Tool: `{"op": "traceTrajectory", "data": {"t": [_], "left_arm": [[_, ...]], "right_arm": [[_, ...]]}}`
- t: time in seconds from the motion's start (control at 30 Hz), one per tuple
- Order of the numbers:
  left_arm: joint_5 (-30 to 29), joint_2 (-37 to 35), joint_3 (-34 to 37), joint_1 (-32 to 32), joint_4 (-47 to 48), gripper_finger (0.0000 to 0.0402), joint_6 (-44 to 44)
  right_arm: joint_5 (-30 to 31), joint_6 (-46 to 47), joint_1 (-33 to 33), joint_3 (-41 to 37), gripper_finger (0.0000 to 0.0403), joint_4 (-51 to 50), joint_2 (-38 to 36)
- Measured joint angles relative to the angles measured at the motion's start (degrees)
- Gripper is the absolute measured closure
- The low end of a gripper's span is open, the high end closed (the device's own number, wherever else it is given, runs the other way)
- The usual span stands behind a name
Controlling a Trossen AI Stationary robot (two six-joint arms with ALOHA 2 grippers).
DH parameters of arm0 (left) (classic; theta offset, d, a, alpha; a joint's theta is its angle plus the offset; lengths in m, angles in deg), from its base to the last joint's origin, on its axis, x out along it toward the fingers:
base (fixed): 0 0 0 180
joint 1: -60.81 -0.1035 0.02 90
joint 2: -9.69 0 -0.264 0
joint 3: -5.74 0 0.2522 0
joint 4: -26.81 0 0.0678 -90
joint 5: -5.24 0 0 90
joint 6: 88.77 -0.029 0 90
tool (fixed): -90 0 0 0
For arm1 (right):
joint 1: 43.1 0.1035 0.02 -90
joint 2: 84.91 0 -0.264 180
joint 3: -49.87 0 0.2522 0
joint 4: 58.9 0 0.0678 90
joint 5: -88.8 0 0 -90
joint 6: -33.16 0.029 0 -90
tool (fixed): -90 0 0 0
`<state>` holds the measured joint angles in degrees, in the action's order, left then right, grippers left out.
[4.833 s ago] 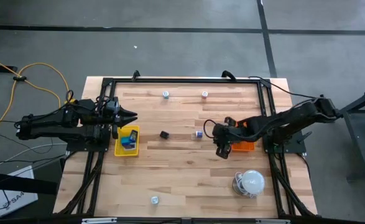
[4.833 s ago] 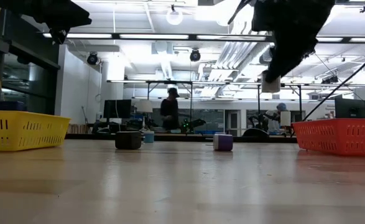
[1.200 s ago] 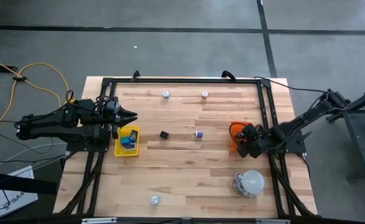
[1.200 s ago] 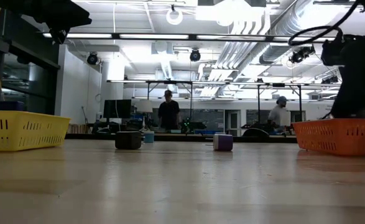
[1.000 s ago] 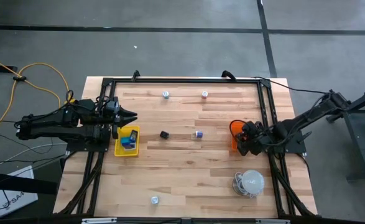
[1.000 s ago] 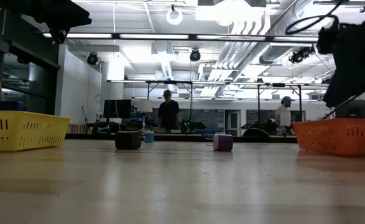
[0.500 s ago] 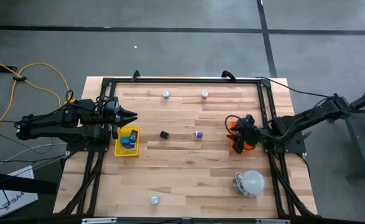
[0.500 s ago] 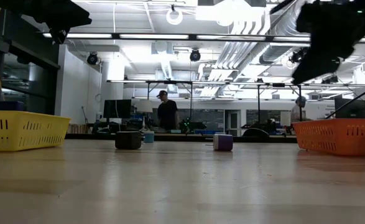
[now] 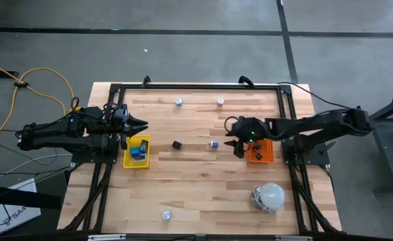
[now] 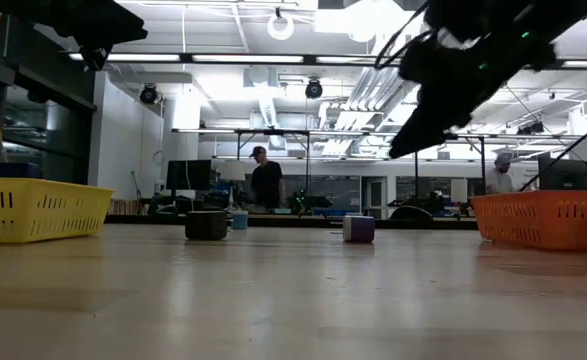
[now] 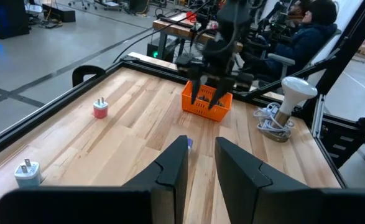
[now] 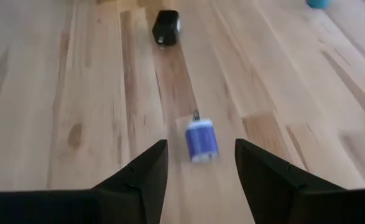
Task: Pick & Place Office items
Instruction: Put the purple white charger adapter into the orange bin
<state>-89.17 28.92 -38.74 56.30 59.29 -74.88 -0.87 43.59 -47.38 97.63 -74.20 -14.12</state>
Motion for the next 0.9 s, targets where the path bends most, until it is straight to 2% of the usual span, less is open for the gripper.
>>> {"op": "traceTrajectory", "data": {"t": [0.13, 0.4, 0.9], "left_arm": [[0.00, 0.00, 0.00, -0.02, 0.00, 0.0324, 0.00], [0.02, 0.02, 0.00, -0.02, 0.00, 0.0324, 0.00], [0.01, 0.02, 0.00, -0.01, 0.00, 0.0324, 0.00]], "right_arm": [[-3.47, -4.93, -2.53, 0.00, 0.0229, 6.68, 6.03], [-3.93, -9.23, -2.98, -0.02, 0.0229, 13.71, 13.59], [-3.27, -10.12, -1.45, -0.04, 0.0229, 14.66, 14.17]]}}
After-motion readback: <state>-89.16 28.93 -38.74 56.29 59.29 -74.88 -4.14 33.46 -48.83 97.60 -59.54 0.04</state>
